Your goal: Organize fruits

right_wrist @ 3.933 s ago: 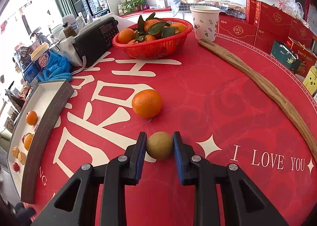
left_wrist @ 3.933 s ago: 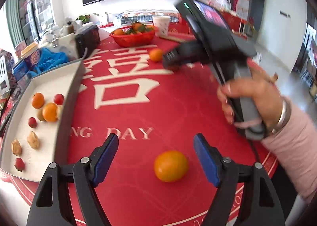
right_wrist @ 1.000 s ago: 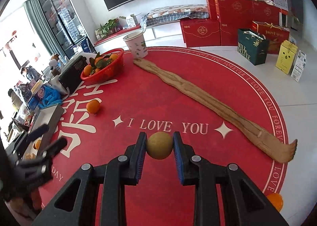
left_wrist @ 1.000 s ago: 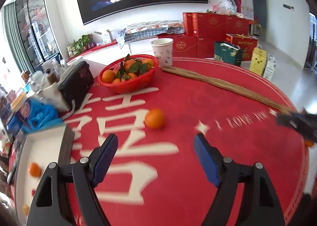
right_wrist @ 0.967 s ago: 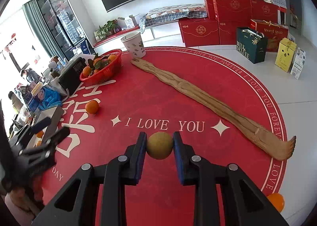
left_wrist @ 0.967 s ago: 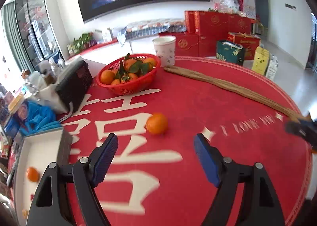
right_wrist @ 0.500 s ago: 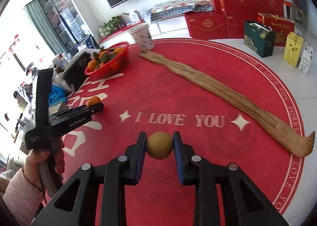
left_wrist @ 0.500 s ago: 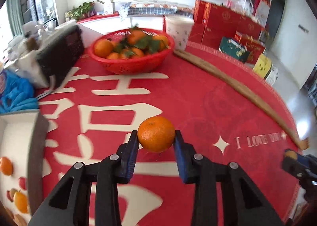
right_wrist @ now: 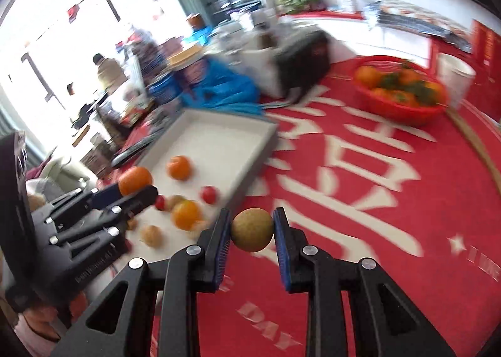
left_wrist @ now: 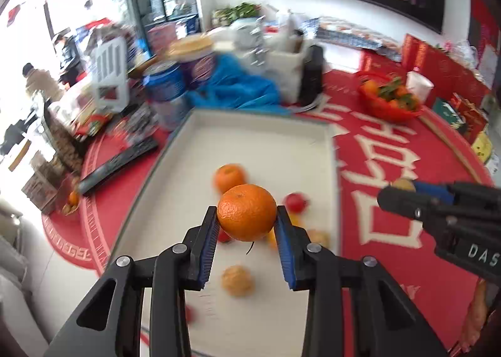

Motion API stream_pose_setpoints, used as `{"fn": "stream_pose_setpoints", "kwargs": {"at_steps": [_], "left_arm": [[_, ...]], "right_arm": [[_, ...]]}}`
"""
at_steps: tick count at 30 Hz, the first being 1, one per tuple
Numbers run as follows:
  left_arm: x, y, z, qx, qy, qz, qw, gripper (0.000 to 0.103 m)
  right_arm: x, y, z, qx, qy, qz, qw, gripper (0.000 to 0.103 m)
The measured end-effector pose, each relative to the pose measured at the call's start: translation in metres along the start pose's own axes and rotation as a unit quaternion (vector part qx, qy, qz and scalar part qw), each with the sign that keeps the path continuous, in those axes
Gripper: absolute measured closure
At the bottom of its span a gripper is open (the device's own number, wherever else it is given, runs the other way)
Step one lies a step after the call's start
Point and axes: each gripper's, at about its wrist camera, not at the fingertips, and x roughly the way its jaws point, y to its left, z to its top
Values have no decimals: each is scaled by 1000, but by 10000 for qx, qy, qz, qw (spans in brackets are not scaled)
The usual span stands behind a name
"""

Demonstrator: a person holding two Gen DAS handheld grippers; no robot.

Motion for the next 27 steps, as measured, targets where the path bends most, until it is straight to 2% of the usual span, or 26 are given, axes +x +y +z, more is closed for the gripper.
{"fn": "stream_pose_setpoints", "kwargs": {"at_steps": [3,4,6,7,9,10,11,12,13,14,16,17,20,23,27], "left_arm": [[10,16,-10,-161,110,26,9998,63],[12,17,-12,-161,100,54,9998,60],[13,18,-15,-116,4,97,9999,37],[12,18,-16,-112,-72,121,9998,18],[9,15,-20,-59,-263,292,9992,17],[8,17,-21,-71,-306,419,9986,17],[10,21,-22,-110,-296,568,9979,14],[11,24,-21,-147,-259,568,9979,13],[12,27,-21,-209,-242,457,9984,12],[12,31,-21,-316,-230,284,9988,11],[12,36,-22,-471,-186,160,9986,7],[12,37,-22,-478,-185,179,9985,0],[9,35,-23,-433,-236,316,9983,0],[8,34,-23,-440,-232,304,9983,0],[7,31,-24,-411,-241,355,9982,0]], "right_arm": [[31,40,12,-365,237,-38,9990,75],[40,50,14,-467,321,-59,9984,75],[51,60,15,-646,460,-107,9968,75],[60,66,15,-777,608,-186,9949,75],[70,71,14,-906,770,-394,9921,73],[70,72,13,-935,766,-487,9915,68],[69,71,13,-959,729,-603,9909,51],[67,69,13,-975,673,-779,9899,22],[62,65,13,-950,620,-774,9905,6],[60,63,14,-914,573,-730,9915,0],[52,61,15,-869,489,-737,9923,0],[49,62,17,-903,474,-780,9917,0],[44,65,16,-1062,422,-987,9885,0],[42,64,15,-1057,459,-1190,9862,0],[39,57,13,-992,514,-1159,9869,0]]}}
